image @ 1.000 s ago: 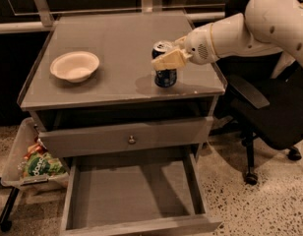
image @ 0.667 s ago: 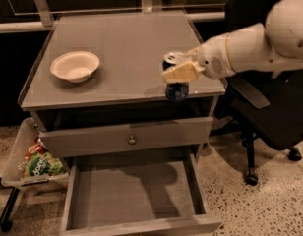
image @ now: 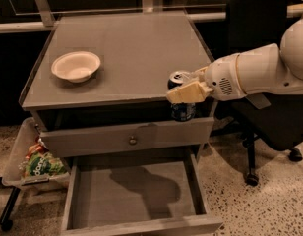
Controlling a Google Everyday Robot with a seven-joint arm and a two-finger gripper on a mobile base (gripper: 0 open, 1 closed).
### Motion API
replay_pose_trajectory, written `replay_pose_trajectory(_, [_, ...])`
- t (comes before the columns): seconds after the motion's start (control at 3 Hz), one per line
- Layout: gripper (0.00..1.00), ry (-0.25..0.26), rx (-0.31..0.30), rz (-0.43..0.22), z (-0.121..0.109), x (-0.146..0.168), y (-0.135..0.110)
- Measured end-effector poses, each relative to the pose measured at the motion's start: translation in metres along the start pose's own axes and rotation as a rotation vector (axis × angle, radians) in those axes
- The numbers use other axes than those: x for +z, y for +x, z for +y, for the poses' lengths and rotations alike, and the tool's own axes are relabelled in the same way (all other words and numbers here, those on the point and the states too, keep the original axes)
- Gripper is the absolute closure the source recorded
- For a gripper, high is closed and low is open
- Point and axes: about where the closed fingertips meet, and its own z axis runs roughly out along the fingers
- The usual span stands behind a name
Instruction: Place pepsi can into middle drawer
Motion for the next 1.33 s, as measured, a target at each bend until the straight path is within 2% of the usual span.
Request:
replay_pose_trajectory(0.33, [1.00,-0.003,0.058,-0.006,0.014,0.010,0.024])
replay_pose_trajectory(0.67, [1.00,-0.005,0.169,-0.068,0.039,0.043,0.071])
replay_pose_trajectory(1.0, [1.00,-0.008,0.273,-0.104,0.068,0.091,0.124])
replay_pose_trajectory(1.33, [1.00,-0.009,0.273,-0.104,0.068,0.091,0.124])
